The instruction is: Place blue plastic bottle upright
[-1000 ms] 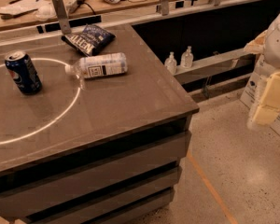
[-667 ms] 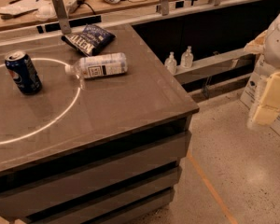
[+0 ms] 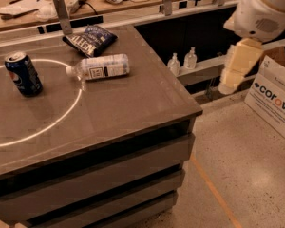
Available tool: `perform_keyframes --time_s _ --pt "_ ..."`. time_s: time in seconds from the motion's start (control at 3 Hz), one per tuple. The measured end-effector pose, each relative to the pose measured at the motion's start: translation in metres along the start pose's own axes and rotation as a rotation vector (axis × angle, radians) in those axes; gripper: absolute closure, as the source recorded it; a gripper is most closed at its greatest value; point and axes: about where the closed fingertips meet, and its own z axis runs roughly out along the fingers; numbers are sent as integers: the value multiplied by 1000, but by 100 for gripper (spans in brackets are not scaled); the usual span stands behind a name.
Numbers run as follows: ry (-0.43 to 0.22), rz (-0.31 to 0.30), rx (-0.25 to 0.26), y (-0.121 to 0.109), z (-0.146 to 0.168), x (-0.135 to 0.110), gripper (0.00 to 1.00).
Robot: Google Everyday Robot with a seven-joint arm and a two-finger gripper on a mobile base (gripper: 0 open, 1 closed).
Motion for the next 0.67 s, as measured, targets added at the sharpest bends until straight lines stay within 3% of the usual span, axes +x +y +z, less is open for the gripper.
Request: perform_keyframes --time_s 0.33,0.67 --pt "-53 -22 -17 -56 26 -44 0" --pt "-88 -60 -35 -83 46 -72 0"
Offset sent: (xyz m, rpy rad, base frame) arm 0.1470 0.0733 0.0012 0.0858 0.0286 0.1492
